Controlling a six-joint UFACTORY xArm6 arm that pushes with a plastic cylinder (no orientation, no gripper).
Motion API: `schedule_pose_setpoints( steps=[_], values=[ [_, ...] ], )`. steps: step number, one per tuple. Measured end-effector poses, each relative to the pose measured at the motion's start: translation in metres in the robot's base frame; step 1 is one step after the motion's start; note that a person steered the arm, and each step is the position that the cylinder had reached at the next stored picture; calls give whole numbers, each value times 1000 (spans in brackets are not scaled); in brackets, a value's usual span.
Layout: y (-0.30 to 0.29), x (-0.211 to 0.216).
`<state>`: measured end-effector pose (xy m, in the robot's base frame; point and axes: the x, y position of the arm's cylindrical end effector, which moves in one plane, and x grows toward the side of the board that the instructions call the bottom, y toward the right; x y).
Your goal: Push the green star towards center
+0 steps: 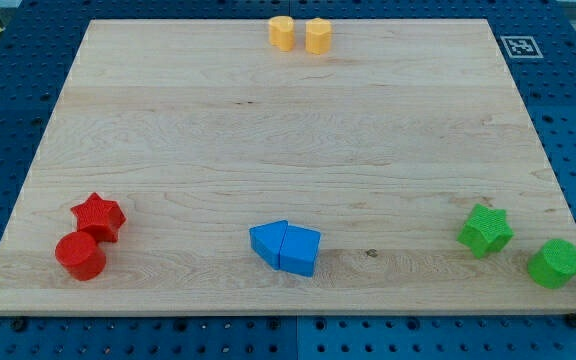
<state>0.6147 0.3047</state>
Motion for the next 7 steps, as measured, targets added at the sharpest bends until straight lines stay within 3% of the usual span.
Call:
schedule_pose_setpoints(
  steps=[7],
  values=[
    [-144,-66]
  ],
)
